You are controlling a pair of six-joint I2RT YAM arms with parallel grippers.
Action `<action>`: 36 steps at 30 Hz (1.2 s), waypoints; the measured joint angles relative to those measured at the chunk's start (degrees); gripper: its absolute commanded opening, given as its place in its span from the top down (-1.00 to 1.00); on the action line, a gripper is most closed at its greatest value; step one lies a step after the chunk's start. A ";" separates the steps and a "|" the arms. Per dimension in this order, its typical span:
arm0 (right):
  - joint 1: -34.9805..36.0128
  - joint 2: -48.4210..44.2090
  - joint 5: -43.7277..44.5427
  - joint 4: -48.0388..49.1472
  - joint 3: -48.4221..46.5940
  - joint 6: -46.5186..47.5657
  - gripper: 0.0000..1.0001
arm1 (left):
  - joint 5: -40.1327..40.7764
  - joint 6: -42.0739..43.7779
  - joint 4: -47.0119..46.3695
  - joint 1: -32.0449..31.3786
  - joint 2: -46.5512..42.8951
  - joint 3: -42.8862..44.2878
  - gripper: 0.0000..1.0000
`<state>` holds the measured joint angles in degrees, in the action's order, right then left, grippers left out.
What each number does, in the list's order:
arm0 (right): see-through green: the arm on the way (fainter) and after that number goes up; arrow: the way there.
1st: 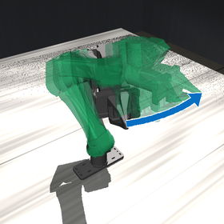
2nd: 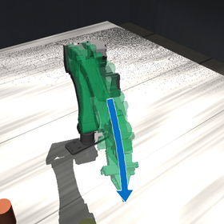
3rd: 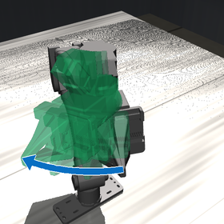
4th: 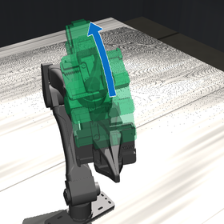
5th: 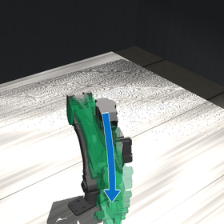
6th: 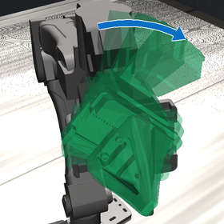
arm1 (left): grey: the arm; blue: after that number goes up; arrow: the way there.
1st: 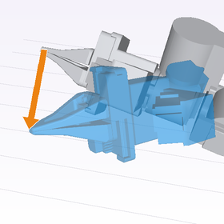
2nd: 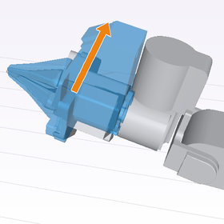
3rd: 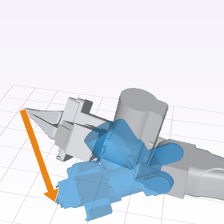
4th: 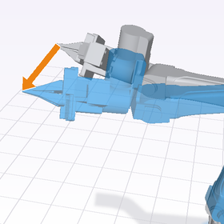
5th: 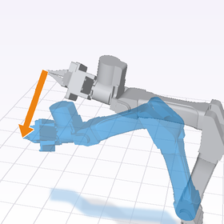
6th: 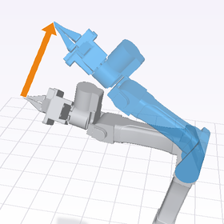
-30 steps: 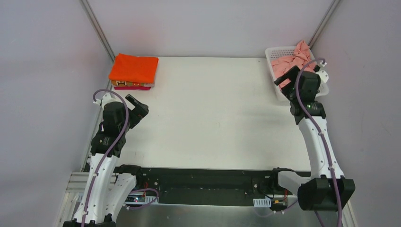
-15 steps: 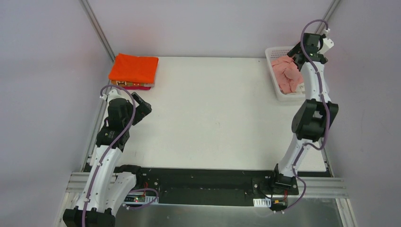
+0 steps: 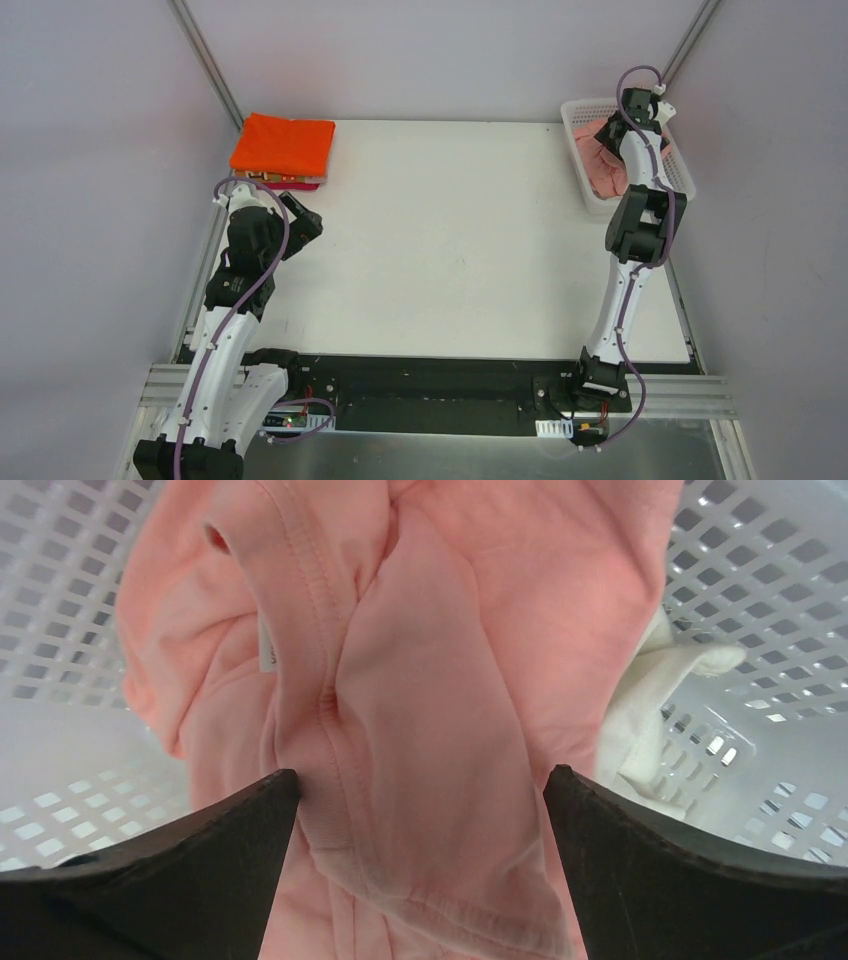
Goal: Fold and stack the t-shirts
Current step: Grab crumpled tshirt from bin with the right arm, then move the tshirt to the center of the board
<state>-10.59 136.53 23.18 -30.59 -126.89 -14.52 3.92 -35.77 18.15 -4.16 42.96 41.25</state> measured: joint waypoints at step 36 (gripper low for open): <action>19.82 -46.77 -31.89 0.37 -4.72 -2.60 1.00 | -6.47 -3.72 1.03 0.00 -8.52 -0.68 -0.99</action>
<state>9.23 89.76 -8.71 -30.22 -131.61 -17.12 -2.55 -39.48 19.18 -4.16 34.44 40.58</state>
